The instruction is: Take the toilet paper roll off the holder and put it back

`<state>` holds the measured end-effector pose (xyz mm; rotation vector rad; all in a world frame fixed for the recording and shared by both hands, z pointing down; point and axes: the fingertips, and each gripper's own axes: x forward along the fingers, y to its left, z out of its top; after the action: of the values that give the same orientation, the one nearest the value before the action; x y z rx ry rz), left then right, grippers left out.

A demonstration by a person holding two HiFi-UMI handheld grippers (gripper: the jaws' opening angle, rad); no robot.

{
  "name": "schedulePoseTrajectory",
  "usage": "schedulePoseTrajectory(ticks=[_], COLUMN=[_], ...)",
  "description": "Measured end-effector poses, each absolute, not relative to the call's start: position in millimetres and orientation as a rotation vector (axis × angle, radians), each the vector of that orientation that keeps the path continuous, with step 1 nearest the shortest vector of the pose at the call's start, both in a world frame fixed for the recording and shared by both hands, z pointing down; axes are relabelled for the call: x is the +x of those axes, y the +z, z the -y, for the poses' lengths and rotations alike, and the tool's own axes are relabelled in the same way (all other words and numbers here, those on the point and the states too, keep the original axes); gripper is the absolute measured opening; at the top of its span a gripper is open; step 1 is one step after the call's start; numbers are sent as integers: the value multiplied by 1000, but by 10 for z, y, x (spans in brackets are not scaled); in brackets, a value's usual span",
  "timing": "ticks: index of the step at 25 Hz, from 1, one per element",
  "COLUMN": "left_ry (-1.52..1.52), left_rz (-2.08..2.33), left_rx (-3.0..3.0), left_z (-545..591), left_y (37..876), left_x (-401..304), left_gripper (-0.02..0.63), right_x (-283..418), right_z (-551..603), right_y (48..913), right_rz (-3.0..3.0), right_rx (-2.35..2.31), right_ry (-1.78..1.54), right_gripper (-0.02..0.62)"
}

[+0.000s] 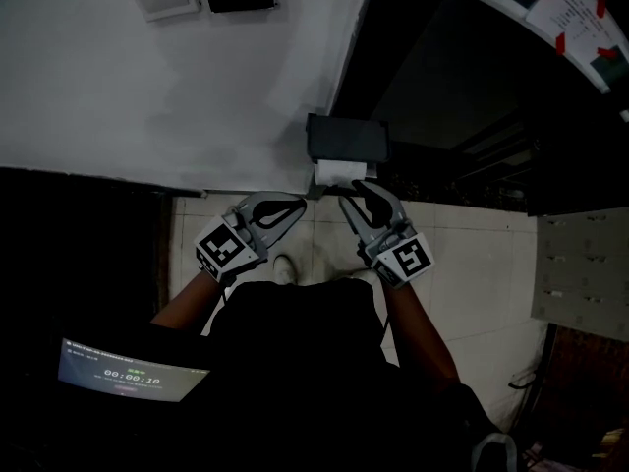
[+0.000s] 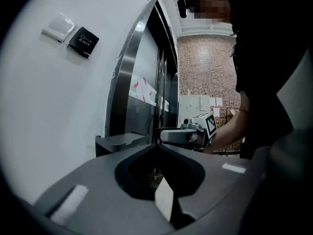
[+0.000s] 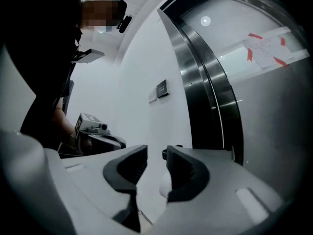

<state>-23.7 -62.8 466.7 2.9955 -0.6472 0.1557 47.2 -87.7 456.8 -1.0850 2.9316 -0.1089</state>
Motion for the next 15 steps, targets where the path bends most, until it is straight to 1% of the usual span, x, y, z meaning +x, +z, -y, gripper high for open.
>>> schedulePoseTrajectory(ticks=[1,3,15], left_ry=[158,162,150], left_rz=[647,647,639], left_rx=[2996,2993,2958], left_z=[625,610,601], left_y=[4672,4683,4650], left_x=[-239,-246,-189], left_gripper=[3,3,3], right_x=[461,422,290], right_z=[852,795,699], right_y=[4563,4552,4442], right_rz=[-2938,-2956,-3000], right_rx=[-1062,-1011,-921], right_ry=[-106,-97,-74], right_gripper=[82,4,0])
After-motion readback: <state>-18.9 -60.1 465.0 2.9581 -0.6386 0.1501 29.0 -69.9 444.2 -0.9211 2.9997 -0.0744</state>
